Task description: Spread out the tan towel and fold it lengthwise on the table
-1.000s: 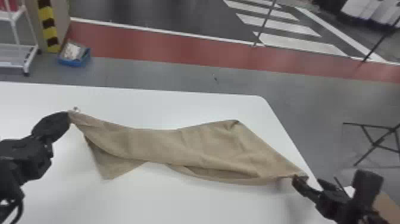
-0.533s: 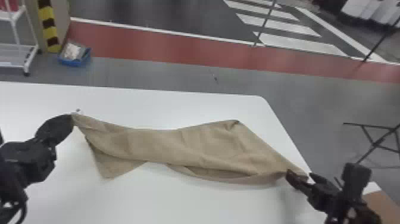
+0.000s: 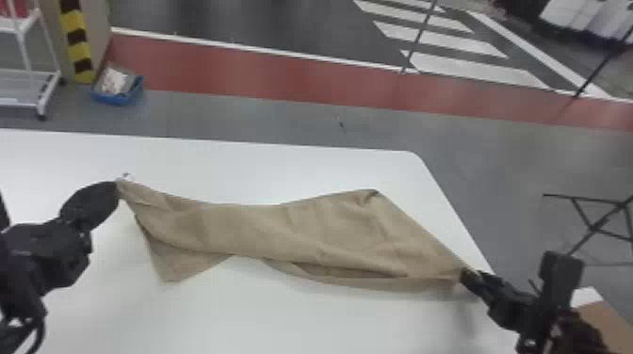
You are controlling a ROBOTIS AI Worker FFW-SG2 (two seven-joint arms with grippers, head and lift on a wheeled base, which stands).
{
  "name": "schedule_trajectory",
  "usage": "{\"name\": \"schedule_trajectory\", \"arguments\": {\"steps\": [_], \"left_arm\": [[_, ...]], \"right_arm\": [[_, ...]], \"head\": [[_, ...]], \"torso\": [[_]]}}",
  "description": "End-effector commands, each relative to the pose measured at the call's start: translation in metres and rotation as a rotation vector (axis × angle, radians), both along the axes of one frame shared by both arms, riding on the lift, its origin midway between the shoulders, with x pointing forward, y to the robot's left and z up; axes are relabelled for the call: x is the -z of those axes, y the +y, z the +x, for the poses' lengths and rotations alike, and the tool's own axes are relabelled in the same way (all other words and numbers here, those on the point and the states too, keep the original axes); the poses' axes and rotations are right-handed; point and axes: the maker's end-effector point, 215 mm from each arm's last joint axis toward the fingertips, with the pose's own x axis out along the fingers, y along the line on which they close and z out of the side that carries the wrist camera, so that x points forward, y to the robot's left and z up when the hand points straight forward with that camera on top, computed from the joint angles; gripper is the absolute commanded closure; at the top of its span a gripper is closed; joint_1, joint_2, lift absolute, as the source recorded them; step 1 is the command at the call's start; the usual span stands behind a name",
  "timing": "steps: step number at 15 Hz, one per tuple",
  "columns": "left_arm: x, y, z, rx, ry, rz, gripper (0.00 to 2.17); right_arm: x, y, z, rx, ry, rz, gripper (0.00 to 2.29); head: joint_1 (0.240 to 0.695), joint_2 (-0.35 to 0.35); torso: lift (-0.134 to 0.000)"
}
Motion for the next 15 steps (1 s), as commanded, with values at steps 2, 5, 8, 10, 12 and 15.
{"name": "schedule_trajectory", "arguments": {"steps": [2, 5, 8, 10, 12, 15], "left_arm": [[-0.001, 0.001, 0.002, -0.004, -0.004, -0.001, 1.54], [-0.003, 0.005, 0.004, -0.009, -0.008, 0.007, 1.54], [-0.003, 0.009, 0.004, -0.018, -0.011, 0.011, 1.54], [-0.009, 0.019, 0.006, -0.036, -0.028, 0.011, 1.54], [-0.012, 0.032, 0.008, -0.057, -0.033, 0.022, 1.54], [-0.022, 0.048, 0.015, -0.081, -0.047, 0.021, 1.54]], "right_arm": [[-0.015, 0.0, 0.013, 0.013, 0.002, 0.033, 1.98], [-0.049, 0.017, 0.057, -0.014, -0.069, 0.054, 1.98], [-0.108, 0.055, 0.119, -0.063, -0.184, 0.035, 1.98], [-0.162, 0.06, 0.156, -0.045, -0.297, 0.024, 1.98], [-0.208, 0.052, 0.186, -0.019, -0.413, 0.008, 1.98], [-0.238, 0.056, 0.235, -0.035, -0.525, 0.04, 1.98]], "head": [[0.695, -0.35], [0.695, -0.35], [0.695, -0.35], [0.695, -0.35], [0.695, -0.339], [0.641, -0.304]], "torso": [[-0.124], [-0.124], [-0.124], [-0.124], [-0.124], [-0.124]]}}
